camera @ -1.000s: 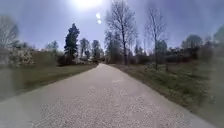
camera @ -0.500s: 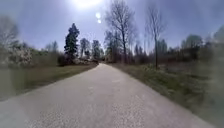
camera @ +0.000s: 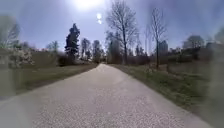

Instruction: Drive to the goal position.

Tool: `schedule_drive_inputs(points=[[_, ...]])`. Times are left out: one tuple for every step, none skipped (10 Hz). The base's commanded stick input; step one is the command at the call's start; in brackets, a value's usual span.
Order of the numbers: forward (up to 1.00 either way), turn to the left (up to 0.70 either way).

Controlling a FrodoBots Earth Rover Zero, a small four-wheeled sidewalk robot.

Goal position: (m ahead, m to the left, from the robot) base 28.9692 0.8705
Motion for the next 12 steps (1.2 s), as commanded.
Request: schedule_drive_inputs(points=[[0.7,0.14],[0.7,0.14],[0.7,0.1],[0.7,0.03],[0.7,0.01],[0.7,0.14],[0.7,0.14],[0.7,0.1],[0.7,0.0],[0.7,0.0],[0.7,0.0],[0.7,0.0]])
